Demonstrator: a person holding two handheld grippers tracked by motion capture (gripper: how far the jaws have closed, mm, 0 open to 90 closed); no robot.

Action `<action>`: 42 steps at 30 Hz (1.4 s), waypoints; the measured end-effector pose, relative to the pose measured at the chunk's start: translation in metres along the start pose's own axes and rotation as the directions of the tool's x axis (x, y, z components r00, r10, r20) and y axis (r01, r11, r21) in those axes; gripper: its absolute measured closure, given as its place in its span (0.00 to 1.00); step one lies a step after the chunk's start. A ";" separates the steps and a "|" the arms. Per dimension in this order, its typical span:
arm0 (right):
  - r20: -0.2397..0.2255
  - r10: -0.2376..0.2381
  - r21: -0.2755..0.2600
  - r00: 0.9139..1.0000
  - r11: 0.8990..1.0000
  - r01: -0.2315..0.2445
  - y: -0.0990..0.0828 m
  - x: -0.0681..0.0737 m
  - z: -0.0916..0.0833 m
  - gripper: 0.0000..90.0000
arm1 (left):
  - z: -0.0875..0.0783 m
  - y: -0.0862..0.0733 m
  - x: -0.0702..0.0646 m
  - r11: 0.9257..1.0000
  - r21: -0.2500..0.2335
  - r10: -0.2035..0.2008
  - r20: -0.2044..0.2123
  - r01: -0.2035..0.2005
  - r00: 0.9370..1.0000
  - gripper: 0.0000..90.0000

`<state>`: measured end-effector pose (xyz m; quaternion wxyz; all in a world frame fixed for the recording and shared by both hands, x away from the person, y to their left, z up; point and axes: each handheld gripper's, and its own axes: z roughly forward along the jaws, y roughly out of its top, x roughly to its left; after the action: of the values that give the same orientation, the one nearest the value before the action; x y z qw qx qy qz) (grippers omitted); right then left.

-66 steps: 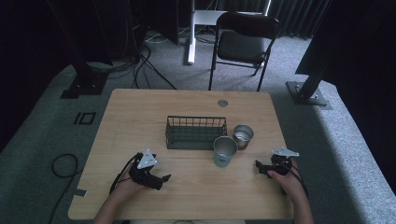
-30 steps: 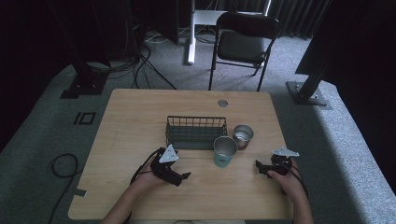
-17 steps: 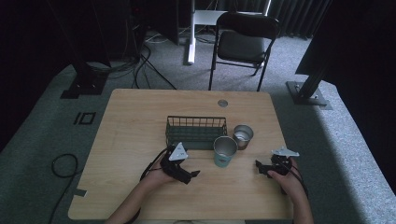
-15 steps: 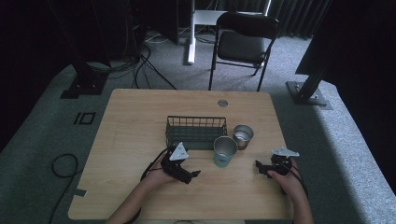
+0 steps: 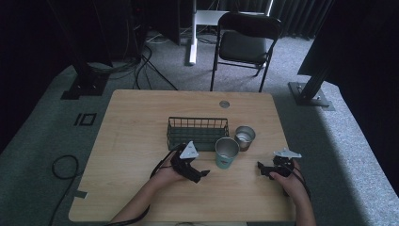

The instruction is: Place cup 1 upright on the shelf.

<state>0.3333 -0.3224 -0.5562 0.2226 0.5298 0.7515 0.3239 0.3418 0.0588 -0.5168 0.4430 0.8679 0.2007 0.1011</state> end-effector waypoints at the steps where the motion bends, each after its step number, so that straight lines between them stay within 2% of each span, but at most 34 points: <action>1: 0.000 0.000 0.000 1.000 1.000 0.000 0.000 0.000 0.000 0.12 | 0.002 0.001 0.000 1.000 0.000 0.003 0.004 -0.003 1.000 0.01; 9: 0.000 0.000 0.000 1.000 1.000 0.000 0.000 0.000 0.000 0.12 | 0.016 0.015 -0.003 1.000 -0.011 0.016 0.030 -0.016 0.999 0.01; 24: -0.001 0.000 0.000 1.000 1.000 0.000 0.000 0.000 0.000 0.12 | 0.038 0.035 0.000 0.999 -0.050 0.007 0.046 -0.004 0.999 0.01; 27: -0.001 0.000 0.000 1.000 1.000 0.000 0.000 0.000 0.000 0.12 | 0.042 0.037 0.000 0.999 -0.051 0.005 0.056 -0.002 0.998 0.01; 42: -0.001 0.000 0.000 1.000 1.000 0.000 0.000 0.000 0.000 0.12 | 0.053 0.040 -0.001 0.996 -0.088 -0.019 0.048 0.023 0.999 0.01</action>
<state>0.3334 -0.3225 -0.5562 0.2223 0.5295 0.7518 0.3242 0.3698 -0.0018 -0.5154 0.4869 0.8473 0.1945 0.0848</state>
